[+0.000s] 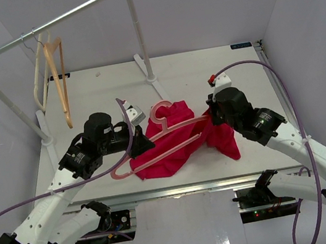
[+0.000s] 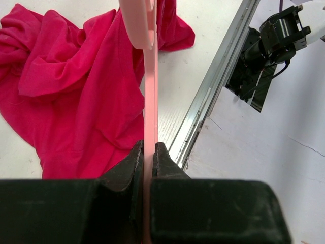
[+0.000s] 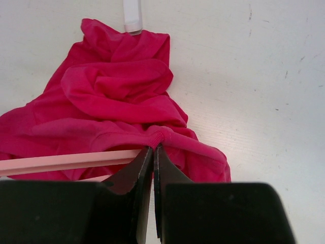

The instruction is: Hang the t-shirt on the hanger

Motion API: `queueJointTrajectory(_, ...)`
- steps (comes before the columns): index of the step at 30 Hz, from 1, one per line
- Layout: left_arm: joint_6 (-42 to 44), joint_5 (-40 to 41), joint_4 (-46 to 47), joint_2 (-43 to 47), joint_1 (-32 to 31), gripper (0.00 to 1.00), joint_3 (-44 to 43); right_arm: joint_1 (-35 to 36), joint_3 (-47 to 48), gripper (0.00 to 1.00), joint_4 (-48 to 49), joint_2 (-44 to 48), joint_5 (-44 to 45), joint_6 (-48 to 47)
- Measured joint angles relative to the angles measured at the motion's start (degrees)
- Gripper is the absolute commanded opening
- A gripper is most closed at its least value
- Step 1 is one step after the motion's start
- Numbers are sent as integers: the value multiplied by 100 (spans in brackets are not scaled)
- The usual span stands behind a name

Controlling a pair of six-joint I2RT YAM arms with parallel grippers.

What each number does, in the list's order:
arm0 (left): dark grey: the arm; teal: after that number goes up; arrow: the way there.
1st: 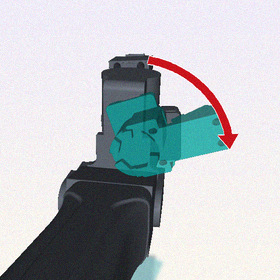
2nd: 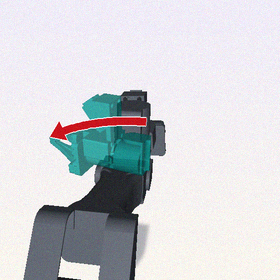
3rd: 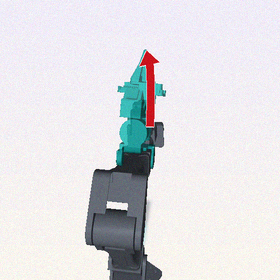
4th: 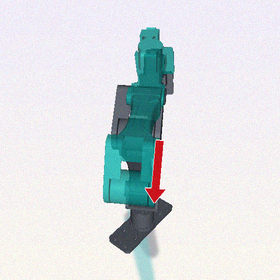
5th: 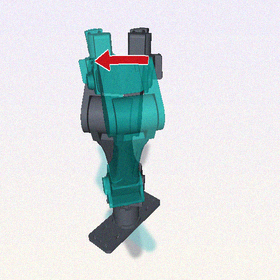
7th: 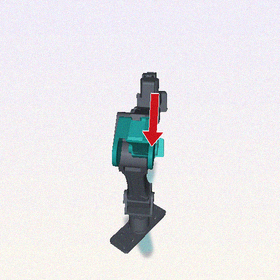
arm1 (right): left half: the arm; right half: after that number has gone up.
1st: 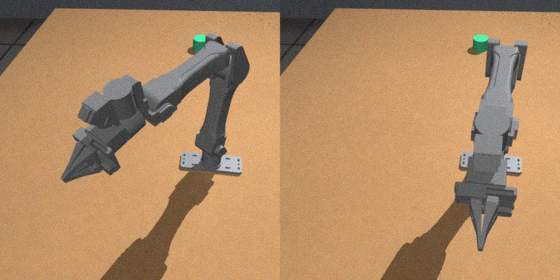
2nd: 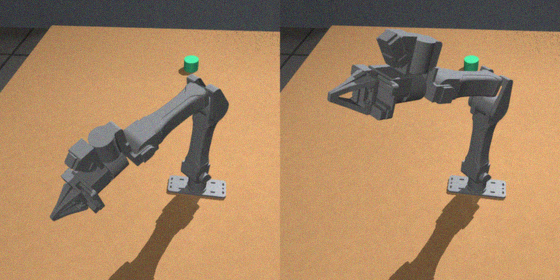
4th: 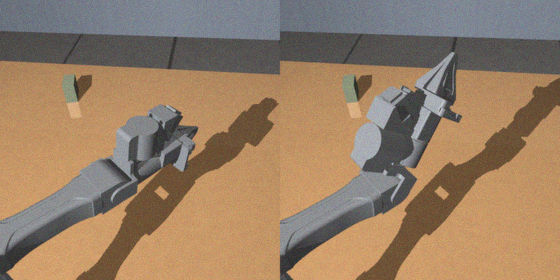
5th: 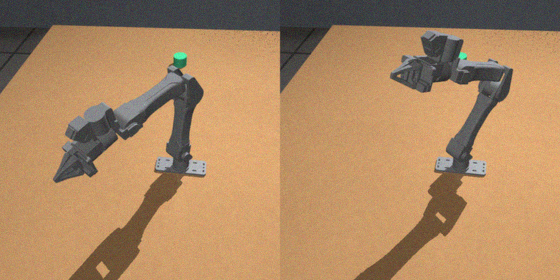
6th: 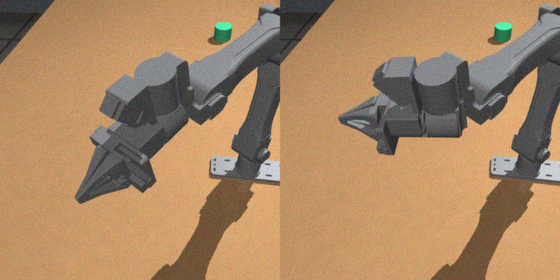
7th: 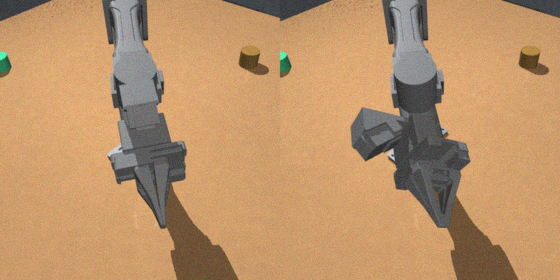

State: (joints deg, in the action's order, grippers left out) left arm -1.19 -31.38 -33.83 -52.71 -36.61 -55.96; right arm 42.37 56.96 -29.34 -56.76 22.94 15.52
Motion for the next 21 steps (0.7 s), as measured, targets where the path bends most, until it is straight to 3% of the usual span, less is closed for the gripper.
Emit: queueJointTrajectory(21,111,47,1159,-755,-34,0,-348,177,478,8,12,134,-874,-151)
